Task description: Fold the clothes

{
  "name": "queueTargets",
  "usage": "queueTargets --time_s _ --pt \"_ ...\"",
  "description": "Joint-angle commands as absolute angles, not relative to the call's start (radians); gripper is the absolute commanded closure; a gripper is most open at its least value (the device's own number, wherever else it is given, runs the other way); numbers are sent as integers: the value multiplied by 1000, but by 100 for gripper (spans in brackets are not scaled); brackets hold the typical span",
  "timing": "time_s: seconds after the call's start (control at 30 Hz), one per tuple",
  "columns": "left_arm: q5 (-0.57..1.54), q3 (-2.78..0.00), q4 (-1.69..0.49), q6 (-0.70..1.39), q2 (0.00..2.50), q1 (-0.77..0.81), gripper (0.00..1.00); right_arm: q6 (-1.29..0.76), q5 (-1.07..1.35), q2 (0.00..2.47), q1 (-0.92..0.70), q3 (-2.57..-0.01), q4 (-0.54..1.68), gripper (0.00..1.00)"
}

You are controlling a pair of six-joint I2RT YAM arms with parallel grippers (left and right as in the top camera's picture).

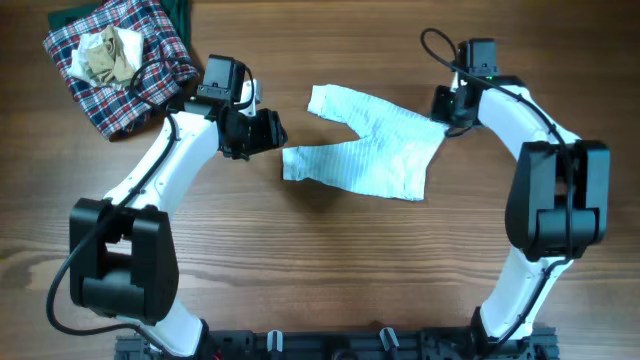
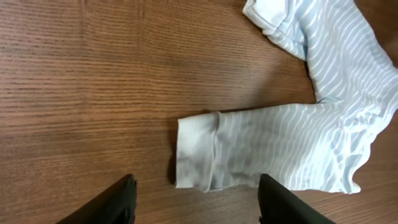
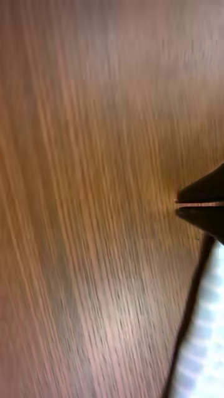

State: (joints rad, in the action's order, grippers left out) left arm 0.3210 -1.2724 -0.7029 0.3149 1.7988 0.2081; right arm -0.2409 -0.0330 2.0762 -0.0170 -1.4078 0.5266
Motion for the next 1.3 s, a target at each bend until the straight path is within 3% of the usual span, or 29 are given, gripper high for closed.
queueTargets --time_s 0.0,0.33,0.5,1.27 --pt "312 -1268 -698 294 1790 212 37 -266 -36 2096 30 -1399 544 96" --pt "312 -1268 -695 291 1790 212 36 -224 103 2003 -3 -1579 728 96" --pt "312 -1268 -682 291 1795 212 36 -203 159 1991 -91 -1551 843 96" --pt "312 -1268 -704 291 1801 212 26 -294 -30 2025 -106 -1314 651 96"
